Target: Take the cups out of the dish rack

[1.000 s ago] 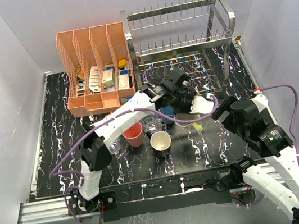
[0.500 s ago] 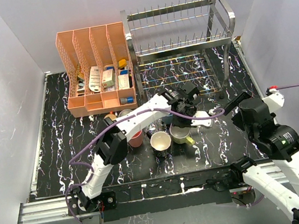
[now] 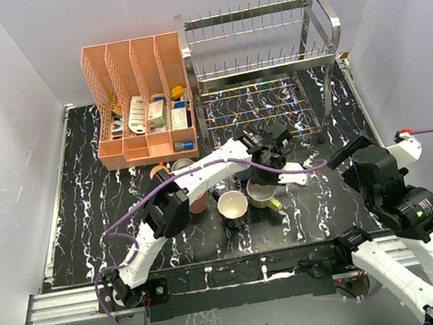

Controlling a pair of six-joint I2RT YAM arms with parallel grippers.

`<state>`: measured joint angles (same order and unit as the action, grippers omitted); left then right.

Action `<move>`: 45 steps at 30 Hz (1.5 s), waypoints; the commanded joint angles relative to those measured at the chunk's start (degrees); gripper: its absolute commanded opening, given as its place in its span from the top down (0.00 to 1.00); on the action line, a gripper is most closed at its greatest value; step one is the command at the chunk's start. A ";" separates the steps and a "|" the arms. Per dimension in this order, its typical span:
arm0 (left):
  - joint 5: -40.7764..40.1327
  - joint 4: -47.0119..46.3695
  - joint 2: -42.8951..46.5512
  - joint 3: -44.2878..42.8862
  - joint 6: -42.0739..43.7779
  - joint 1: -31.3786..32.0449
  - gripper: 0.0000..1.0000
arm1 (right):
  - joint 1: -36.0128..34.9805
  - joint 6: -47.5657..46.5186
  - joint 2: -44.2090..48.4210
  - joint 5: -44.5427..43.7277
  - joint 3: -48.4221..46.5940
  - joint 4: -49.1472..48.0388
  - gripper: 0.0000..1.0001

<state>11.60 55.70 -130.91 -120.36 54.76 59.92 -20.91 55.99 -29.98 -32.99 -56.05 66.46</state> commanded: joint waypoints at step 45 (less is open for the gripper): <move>-2.35 -26.98 60.60 44.54 -34.77 -52.28 0.03 | -1.02 -13.07 -5.50 -11.69 12.69 -38.52 0.02</move>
<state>7.49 34.65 -72.25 -84.40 30.24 17.23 -21.71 50.96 -34.59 -35.53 -46.72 44.93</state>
